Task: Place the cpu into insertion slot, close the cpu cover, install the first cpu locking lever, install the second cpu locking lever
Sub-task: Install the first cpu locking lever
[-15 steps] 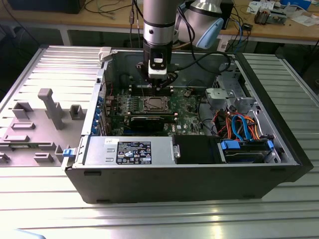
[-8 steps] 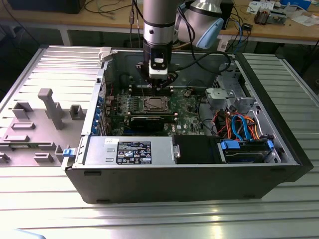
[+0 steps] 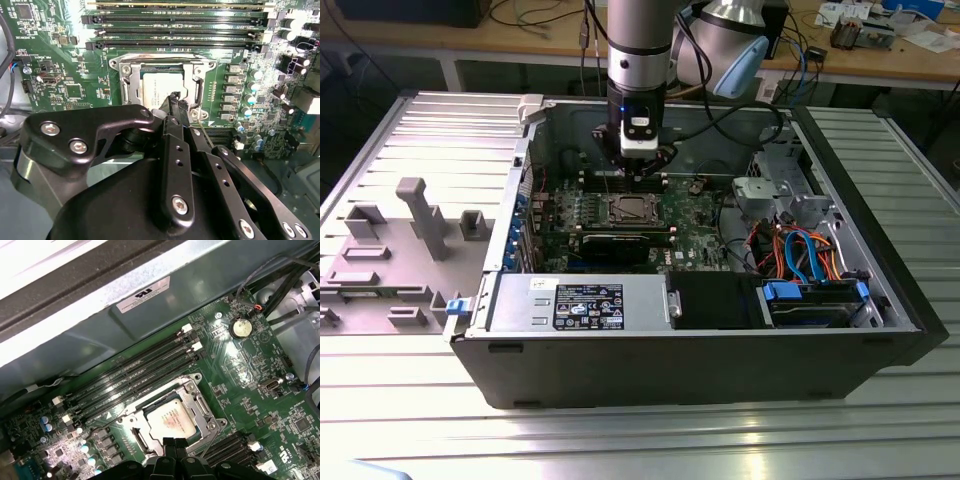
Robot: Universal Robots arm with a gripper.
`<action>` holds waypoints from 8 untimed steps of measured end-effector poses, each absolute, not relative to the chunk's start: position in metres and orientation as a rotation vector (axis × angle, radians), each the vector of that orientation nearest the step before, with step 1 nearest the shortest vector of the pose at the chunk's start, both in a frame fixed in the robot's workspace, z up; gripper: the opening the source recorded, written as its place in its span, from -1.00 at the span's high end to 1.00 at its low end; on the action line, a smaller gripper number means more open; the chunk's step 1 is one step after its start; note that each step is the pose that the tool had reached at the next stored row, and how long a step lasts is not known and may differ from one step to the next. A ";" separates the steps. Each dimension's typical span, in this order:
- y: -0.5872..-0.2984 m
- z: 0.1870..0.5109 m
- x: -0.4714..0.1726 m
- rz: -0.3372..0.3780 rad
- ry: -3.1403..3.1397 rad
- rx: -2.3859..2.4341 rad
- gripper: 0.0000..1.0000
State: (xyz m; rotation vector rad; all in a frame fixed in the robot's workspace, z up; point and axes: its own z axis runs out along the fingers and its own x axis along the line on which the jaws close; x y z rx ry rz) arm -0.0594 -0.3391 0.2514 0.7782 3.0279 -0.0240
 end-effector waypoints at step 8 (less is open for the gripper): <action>-0.339 0.251 -0.059 -0.024 3.035 0.750 0.79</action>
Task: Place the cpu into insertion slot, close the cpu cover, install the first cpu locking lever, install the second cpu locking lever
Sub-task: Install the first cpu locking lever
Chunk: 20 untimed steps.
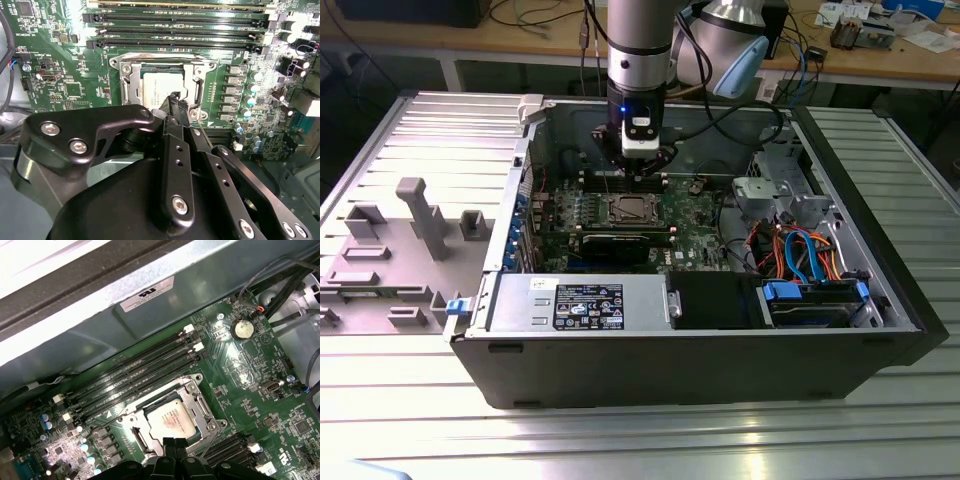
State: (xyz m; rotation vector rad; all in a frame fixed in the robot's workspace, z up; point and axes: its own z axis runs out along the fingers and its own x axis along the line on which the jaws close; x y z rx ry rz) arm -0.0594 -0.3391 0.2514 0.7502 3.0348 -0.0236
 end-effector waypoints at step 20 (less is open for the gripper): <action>-0.339 0.251 -0.059 -0.023 3.043 0.715 0.79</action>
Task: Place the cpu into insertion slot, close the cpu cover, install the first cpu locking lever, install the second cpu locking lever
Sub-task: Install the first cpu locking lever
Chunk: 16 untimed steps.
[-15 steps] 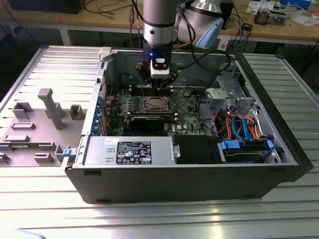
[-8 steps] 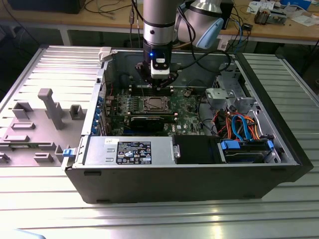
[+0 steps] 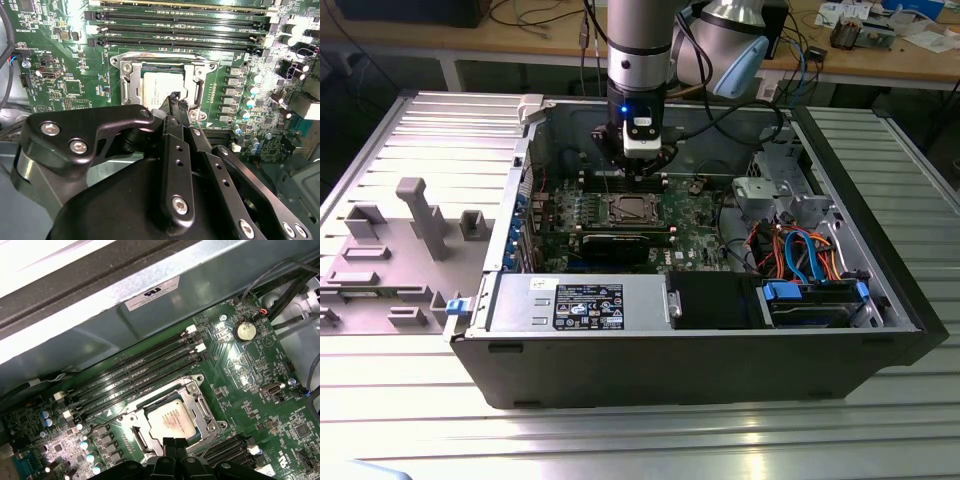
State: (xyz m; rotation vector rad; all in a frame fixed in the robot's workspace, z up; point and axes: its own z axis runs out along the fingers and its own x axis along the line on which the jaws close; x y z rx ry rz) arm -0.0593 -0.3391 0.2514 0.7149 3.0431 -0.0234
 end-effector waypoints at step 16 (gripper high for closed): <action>-0.339 0.251 -0.059 -0.023 3.048 0.695 0.79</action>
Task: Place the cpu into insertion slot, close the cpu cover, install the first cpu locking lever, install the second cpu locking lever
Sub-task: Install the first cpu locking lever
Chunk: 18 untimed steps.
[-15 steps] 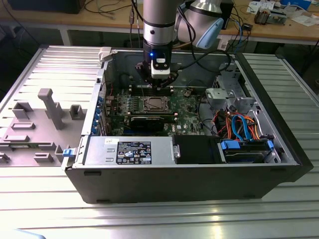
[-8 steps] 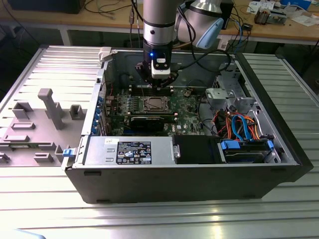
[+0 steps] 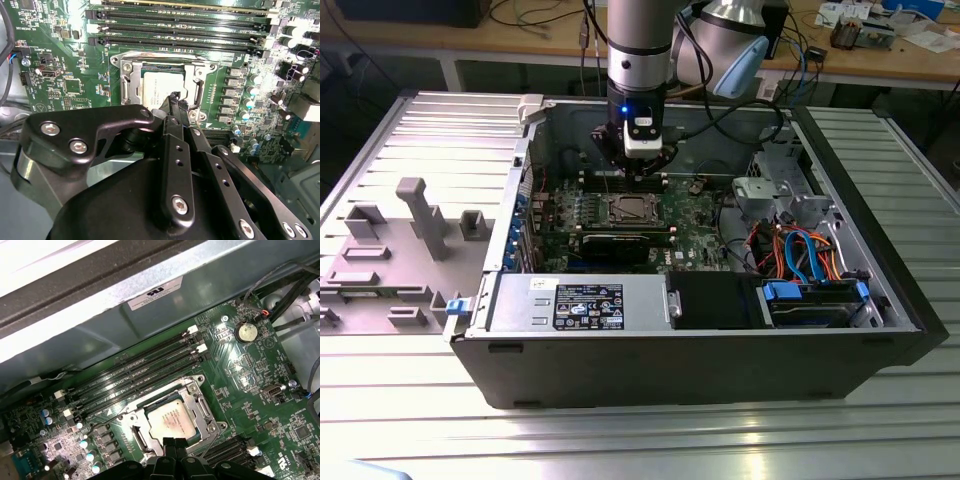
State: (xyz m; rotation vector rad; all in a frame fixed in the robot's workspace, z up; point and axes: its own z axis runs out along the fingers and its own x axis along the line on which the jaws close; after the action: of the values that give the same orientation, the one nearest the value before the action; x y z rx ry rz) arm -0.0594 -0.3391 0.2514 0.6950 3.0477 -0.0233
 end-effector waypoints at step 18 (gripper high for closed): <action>-0.339 0.251 -0.059 -0.023 3.053 0.669 0.79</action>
State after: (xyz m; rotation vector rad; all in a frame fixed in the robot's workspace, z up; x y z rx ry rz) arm -0.0593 -0.3391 0.2514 0.6688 3.0534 -0.0231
